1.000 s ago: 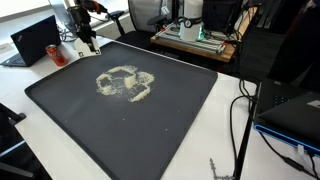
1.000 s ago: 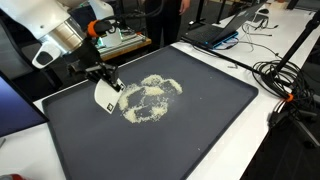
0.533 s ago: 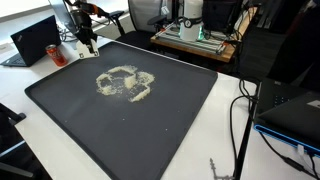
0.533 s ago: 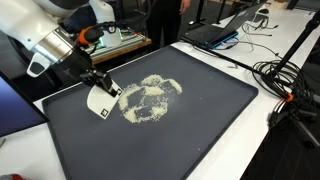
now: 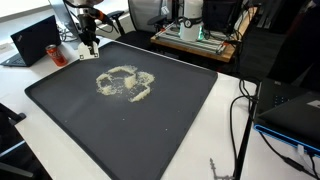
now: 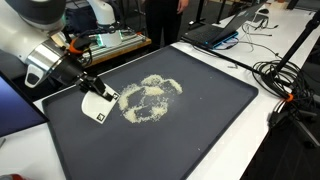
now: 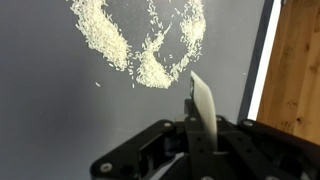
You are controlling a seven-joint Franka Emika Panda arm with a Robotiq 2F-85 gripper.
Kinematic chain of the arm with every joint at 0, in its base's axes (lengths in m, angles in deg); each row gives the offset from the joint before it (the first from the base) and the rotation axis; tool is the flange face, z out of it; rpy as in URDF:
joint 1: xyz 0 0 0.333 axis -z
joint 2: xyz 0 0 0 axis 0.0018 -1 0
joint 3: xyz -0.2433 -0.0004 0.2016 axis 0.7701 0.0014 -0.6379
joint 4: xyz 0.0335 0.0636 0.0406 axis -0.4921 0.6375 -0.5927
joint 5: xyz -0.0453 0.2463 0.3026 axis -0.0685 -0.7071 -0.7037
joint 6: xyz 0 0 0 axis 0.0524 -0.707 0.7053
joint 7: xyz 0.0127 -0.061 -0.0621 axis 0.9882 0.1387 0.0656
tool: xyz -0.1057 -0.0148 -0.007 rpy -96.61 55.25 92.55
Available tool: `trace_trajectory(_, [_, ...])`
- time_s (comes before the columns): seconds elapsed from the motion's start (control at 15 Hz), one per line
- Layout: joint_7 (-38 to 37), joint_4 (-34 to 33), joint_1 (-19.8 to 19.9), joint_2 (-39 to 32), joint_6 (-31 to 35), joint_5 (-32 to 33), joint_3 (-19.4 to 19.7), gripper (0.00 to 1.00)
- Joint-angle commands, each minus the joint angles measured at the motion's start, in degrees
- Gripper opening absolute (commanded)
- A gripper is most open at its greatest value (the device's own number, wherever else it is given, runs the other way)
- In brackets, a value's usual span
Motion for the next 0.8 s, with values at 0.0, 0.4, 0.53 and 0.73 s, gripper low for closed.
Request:
trace_trajectory(0.0, [14.06, 3.21, 1.64, 1.93, -3.48, -5.17, 0.12, 0.01])
trace_trajectory(0.4, [27.62, 5.91, 1.03, 1.98, -7.11, -7.35, 1.68, 0.01])
trace_trajectory(0.53, [30.48, 6.47, 1.1, 1.8, -8.84, -7.2, 2.03, 0.01])
trace_trajectory(0.73, [33.27, 7.18, 1.11, 1.36, -11.26, -7.13, 2.67, 0.01])
